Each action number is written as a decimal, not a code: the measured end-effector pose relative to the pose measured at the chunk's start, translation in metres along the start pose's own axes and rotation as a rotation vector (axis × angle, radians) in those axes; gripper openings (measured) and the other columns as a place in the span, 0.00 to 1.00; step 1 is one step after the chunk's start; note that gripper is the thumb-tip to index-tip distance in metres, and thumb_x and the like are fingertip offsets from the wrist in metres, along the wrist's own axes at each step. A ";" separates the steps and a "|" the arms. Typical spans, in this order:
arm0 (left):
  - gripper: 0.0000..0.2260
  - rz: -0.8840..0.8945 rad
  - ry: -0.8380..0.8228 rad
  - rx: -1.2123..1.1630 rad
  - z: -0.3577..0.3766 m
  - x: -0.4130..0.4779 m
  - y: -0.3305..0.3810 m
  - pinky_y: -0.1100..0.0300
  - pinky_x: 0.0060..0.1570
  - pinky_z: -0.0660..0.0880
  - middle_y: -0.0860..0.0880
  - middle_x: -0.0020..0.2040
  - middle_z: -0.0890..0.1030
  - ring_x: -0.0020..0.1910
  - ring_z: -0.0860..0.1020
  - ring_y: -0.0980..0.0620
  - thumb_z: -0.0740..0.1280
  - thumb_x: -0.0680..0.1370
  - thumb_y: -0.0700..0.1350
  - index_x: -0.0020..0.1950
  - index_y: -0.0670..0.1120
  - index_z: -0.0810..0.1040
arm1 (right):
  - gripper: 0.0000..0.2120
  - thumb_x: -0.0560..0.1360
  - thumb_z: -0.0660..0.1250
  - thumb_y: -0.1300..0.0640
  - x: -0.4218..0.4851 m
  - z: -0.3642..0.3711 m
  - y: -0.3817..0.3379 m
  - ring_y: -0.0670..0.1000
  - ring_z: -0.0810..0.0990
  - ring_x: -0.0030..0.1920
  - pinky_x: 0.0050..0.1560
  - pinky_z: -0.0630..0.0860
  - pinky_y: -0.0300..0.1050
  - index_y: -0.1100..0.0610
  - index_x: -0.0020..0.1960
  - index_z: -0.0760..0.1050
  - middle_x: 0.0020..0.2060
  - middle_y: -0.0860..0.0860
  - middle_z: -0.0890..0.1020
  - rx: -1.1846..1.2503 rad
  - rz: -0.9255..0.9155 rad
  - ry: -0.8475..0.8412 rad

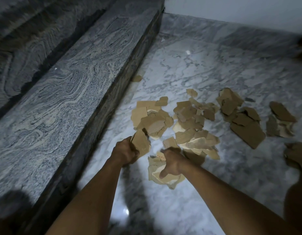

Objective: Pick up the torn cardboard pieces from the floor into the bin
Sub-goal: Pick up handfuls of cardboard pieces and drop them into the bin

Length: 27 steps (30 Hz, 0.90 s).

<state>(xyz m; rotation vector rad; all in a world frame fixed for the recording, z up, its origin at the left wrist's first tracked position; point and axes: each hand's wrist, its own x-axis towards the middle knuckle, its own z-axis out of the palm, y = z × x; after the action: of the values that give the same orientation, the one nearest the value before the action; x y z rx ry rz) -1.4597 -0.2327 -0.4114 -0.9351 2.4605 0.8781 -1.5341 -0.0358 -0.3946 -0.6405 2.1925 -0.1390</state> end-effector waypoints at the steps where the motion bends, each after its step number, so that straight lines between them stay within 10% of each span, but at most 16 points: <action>1: 0.26 -0.004 0.001 0.002 0.000 0.001 0.000 0.53 0.58 0.77 0.48 0.57 0.83 0.58 0.79 0.42 0.71 0.69 0.48 0.68 0.55 0.73 | 0.47 0.62 0.81 0.42 0.003 -0.009 0.001 0.60 0.71 0.70 0.66 0.73 0.51 0.55 0.75 0.66 0.68 0.57 0.73 -0.022 0.021 0.039; 6: 0.28 0.001 0.004 -0.006 0.004 0.007 -0.002 0.54 0.60 0.76 0.48 0.59 0.82 0.60 0.78 0.43 0.72 0.69 0.48 0.69 0.55 0.73 | 0.26 0.65 0.79 0.45 0.021 -0.048 0.013 0.57 0.80 0.57 0.49 0.73 0.42 0.56 0.58 0.78 0.54 0.55 0.82 -0.001 0.062 0.307; 12: 0.28 0.000 0.001 0.008 0.005 0.007 -0.003 0.53 0.59 0.76 0.47 0.60 0.81 0.60 0.78 0.43 0.72 0.70 0.49 0.69 0.55 0.72 | 0.16 0.66 0.76 0.50 0.025 -0.031 0.012 0.57 0.81 0.55 0.55 0.76 0.46 0.53 0.51 0.79 0.51 0.53 0.83 -0.060 0.086 0.414; 22: 0.23 0.071 -0.168 -0.123 -0.011 0.003 0.014 0.57 0.56 0.73 0.47 0.56 0.80 0.53 0.77 0.48 0.75 0.65 0.42 0.60 0.47 0.78 | 0.35 0.61 0.81 0.44 -0.012 -0.046 0.054 0.58 0.76 0.62 0.58 0.77 0.50 0.54 0.62 0.72 0.59 0.54 0.78 -0.093 -0.022 0.094; 27: 0.17 0.197 -0.279 -0.083 -0.003 0.012 0.064 0.60 0.51 0.72 0.55 0.49 0.82 0.52 0.79 0.52 0.75 0.70 0.41 0.55 0.54 0.78 | 0.34 0.61 0.81 0.47 -0.046 -0.107 0.143 0.54 0.82 0.52 0.51 0.81 0.49 0.54 0.63 0.74 0.54 0.52 0.82 -0.144 0.173 0.231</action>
<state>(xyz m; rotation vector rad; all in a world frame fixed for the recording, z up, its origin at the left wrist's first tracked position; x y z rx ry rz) -1.5127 -0.2021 -0.3884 -0.5562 2.3138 1.1029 -1.6469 0.0982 -0.3374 -0.5315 2.4873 0.0379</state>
